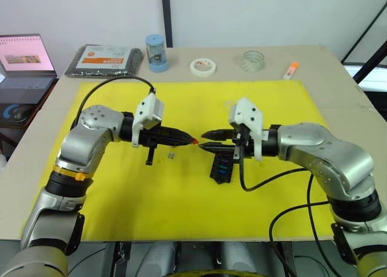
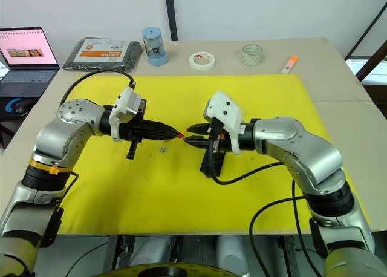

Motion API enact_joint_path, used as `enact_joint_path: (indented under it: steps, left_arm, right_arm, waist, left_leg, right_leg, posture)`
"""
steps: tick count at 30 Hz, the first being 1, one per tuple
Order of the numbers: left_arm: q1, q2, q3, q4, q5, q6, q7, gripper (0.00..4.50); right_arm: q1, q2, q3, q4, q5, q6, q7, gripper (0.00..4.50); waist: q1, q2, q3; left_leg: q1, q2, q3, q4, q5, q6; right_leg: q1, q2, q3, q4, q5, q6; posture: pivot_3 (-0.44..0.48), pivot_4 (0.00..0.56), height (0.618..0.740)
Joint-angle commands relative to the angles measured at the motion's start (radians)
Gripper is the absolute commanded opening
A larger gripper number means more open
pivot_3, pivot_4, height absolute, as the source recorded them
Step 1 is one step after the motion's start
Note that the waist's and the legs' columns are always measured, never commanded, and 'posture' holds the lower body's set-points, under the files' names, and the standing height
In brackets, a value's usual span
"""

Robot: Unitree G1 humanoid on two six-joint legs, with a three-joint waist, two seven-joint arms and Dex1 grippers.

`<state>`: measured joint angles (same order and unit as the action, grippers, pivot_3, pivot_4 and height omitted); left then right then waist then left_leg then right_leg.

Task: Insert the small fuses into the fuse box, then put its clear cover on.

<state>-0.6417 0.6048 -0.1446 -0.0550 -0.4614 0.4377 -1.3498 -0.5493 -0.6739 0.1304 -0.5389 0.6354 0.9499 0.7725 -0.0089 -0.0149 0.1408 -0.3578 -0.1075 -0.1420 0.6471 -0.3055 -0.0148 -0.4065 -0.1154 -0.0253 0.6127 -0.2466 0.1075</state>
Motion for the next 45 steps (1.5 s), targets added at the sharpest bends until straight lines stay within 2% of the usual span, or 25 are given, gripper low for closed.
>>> enact_joint_path:
  steps: [1, 10, 16, 29, 30, 32, 36, 38, 41, 42, 45]
  left_arm:
    - [-0.01, -0.007, 0.028, -0.044, -0.047, 0.035, 0.017, 0.0]
    - [-0.027, -0.022, 0.05, -0.074, -0.126, 0.131, 0.067, 0.0]
    - [-0.028, -0.018, 0.037, -0.076, -0.129, 0.129, 0.074, 0.0]
    - [0.001, -0.005, 0.03, -0.086, -0.1, 0.097, 0.088, 0.0]
    - [0.003, 0.0, 0.03, -0.08, -0.097, 0.093, 0.085, 0.49]
    - [0.02, 0.014, 0.018, -0.061, -0.057, 0.035, 0.067, 0.96]
    - [0.073, 0.029, -0.015, -0.043, 0.024, -0.1, 0.036, 2.34]
    - [0.112, 0.006, -0.032, -0.05, 0.053, -0.164, 0.042, 3.09]
    - [0.143, -0.076, -0.065, -0.024, 0.113, -0.267, 0.106, 4.2]
    - [0.157, -0.098, -0.08, -0.02, 0.132, -0.294, 0.119, 4.44]
    - [0.187, -0.153, -0.108, -0.005, 0.173, -0.353, 0.159, 4.44]
  right_arm:
    - [0.005, 0.005, -0.052, -0.026, 0.032, -0.004, -0.009, 1.94]
    - [0.014, 0.03, -0.102, -0.021, 0.103, 0.033, -0.048, 1.94]
    - [0.019, 0.036, -0.115, -0.029, 0.137, 0.042, -0.066, 0.03]
    - [-0.022, 0.0, -0.14, -0.035, 0.237, 0.109, -0.074, 0.03]
    - [-0.029, -0.014, -0.136, -0.034, 0.231, 0.115, -0.071, 0.0]
    - [-0.045, -0.06, -0.118, -0.029, 0.206, 0.127, -0.058, 0.0]
    - [-0.066, -0.164, -0.064, -0.024, 0.148, 0.143, -0.033, 0.0]
    - [-0.072, -0.229, -0.019, -0.022, 0.094, 0.142, -0.019, 0.0]
    - [-0.067, -0.321, 0.083, -0.021, -0.033, 0.07, 0.022, 0.0]
    - [-0.059, -0.338, 0.114, -0.016, -0.075, 0.042, 0.029, 0.0]
    - [-0.041, -0.347, 0.148, -0.006, -0.133, 0.007, 0.041, 0.0]
  waist:
    - [0.0, 0.0, 0.0]
    - [0.0, 0.0, 0.0]
    - [0.0, 0.0, 0.0]
    - [0.0, 0.0, 0.0]
    - [0.0, 0.0, 0.0]
    - [0.0, 0.0, 0.0]
    - [0.001, 0.0, 0.0]
    - [0.002, 0.0, 0.001]
    - [0.014, 0.001, 0.001]
    - [0.019, 0.0, 0.001]
    - [0.022, 0.0, 0.001]
  left_leg:
    - [0.0, 0.0, 0.0, 0.0, 0.0, 0.0]
    - [0.0, 0.0, 0.0, 0.0, 0.0, 0.0]
    - [0.0, 0.0, 0.0, 0.0, 0.0, 0.0]
    - [0.0, 0.0, 0.0, 0.0, 0.0, 0.0]
    - [0.0, 0.0, 0.0, 0.0, 0.0, 0.0]
    - [0.0, 0.0, 0.0, 0.0, 0.0, 0.0]
    - [0.0, 0.0, 0.0, 0.0, 0.0, 0.0]
    - [0.0, 0.0, 0.0, 0.0, 0.0, 0.0]
    - [0.0, -0.001, 0.0, 0.0, 0.0, 0.001]
    - [-0.001, -0.001, 0.0, 0.0, -0.001, 0.001]
    - [0.0, 0.0, 0.001, 0.0, -0.001, 0.001]
  right_leg:
    - [0.0, 0.0, 0.0, 0.0, 0.0, 0.0]
    - [0.0, 0.0, 0.0, 0.0, 0.0, 0.0]
    - [0.0, 0.0, 0.0, 0.0, 0.0, 0.0]
    - [0.0, 0.0, 0.0, 0.0, 0.0, 0.0]
    - [0.0, 0.0, 0.0, 0.0, 0.0, 0.0]
    - [0.0, 0.0, 0.0, 0.0, 0.0, 0.0]
    - [0.0, 0.0, 0.0, -0.001, 0.0, 0.0]
    - [0.0, 0.0, 0.0, -0.001, 0.0, 0.0]
    - [0.001, -0.001, 0.0, -0.001, 0.0, 0.0]
    - [0.001, -0.001, 0.0, -0.002, 0.0, 0.0]
    - [0.001, -0.001, 0.0, -0.002, 0.0, 0.0]
  posture:
    - [0.0, 0.15, 0.74]
    - [0.0, 0.15, 0.74]
    - [0.0, 0.15, 0.74]
    - [0.0, 0.15, 0.74]
    - [0.0, 0.15, 0.74]
    - [0.0, 0.15, 0.74]
    - [0.0, 0.15, 0.74]
    - [0.0, 0.15, 0.74]
    - [0.0, 0.15, 0.74]
    - [0.0, 0.15, 0.74]
    - [0.0, 0.15, 0.74]
